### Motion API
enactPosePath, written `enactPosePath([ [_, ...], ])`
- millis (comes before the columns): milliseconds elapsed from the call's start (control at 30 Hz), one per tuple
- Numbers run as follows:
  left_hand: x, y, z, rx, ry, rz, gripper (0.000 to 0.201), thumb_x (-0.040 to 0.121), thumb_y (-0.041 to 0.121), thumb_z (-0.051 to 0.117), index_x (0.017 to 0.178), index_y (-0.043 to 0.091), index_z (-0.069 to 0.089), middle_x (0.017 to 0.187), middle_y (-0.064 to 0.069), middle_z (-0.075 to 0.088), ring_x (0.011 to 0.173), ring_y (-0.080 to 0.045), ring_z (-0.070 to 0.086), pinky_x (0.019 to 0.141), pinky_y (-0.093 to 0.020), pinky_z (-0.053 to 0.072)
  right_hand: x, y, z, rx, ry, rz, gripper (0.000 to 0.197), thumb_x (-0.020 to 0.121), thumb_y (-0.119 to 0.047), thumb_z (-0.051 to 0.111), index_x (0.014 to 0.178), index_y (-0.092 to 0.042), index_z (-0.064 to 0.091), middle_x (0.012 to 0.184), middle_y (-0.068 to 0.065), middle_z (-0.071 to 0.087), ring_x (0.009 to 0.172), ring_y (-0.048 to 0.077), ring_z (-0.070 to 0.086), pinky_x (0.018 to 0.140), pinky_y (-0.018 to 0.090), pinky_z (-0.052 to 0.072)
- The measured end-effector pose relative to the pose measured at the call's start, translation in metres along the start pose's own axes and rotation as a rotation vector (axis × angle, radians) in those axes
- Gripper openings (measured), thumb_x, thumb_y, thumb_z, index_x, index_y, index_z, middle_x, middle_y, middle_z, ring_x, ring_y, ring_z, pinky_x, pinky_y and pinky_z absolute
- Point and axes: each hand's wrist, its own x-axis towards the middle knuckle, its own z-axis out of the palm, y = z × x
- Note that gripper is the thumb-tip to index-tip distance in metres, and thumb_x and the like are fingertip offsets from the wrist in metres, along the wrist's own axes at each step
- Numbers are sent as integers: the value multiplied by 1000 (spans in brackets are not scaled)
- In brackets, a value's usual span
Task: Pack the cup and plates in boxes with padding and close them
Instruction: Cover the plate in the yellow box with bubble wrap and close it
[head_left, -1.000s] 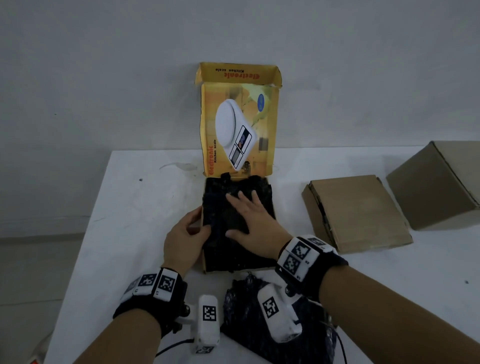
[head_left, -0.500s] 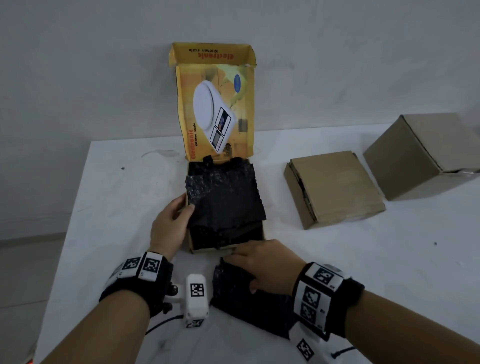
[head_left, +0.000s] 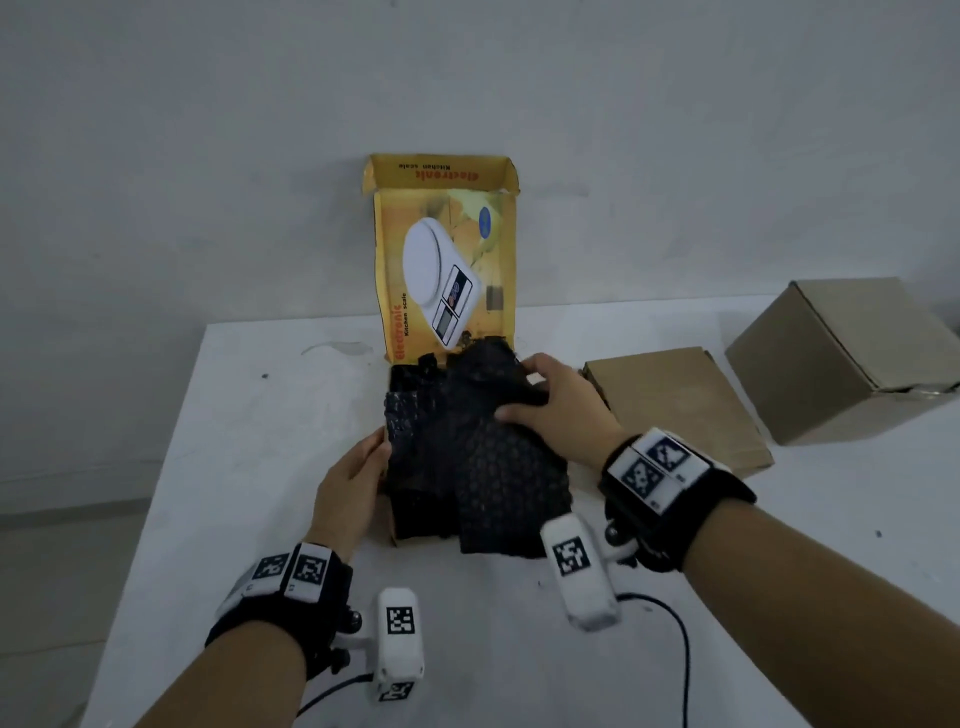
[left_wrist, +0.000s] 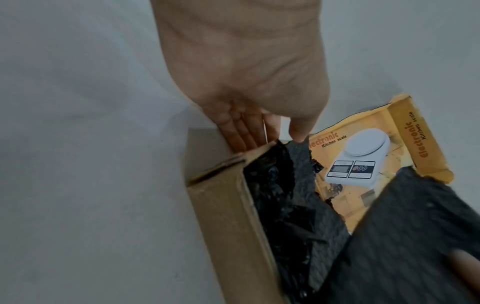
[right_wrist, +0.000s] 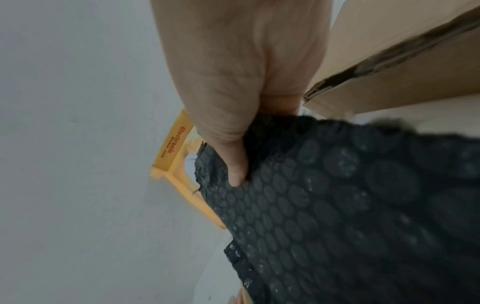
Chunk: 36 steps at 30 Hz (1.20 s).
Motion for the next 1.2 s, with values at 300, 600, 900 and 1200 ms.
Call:
enactPosePath([
  [300, 0, -4, 0, -5, 28, 21, 28, 94, 26, 54, 116, 41, 62, 115, 21, 65, 112, -2, 58, 102, -31, 45, 50, 1, 41, 28, 118, 47, 54, 80, -30, 74, 125, -18, 46, 119, 3, 60, 109, 25, 56, 85, 28, 43],
  [600, 3, -6, 1, 161, 58, 105, 35, 94, 29, 54, 128, 40, 53, 110, 17, 64, 102, -1, 60, 88, -22, 49, 36, 11, 61, -814, 194, -595, 57, 81, -39, 60, 134, -27, 42, 154, 10, 23, 141, 31, 23, 112, 54, 24],
  [900, 6, -13, 7, 468, 104, 255, 45, 98, 32, 42, 143, 28, 39, 135, 7, 55, 121, -10, 53, 95, -24, 44, 38, 42, 108, -882, -167, -297, 105, 57, -89, -9, 143, -31, -26, 153, 13, -30, 139, 31, -30, 115, 52, -13],
  [1200, 11, -19, 4, 479, 88, 249, 52, 93, 30, 51, 143, 35, 35, 132, 8, 57, 113, -12, 59, 91, -35, 51, 41, 40, 104, -768, -221, -258, 104, 55, -88, -7, 138, -30, -30, 152, 8, -33, 139, 26, -32, 115, 48, -13],
])
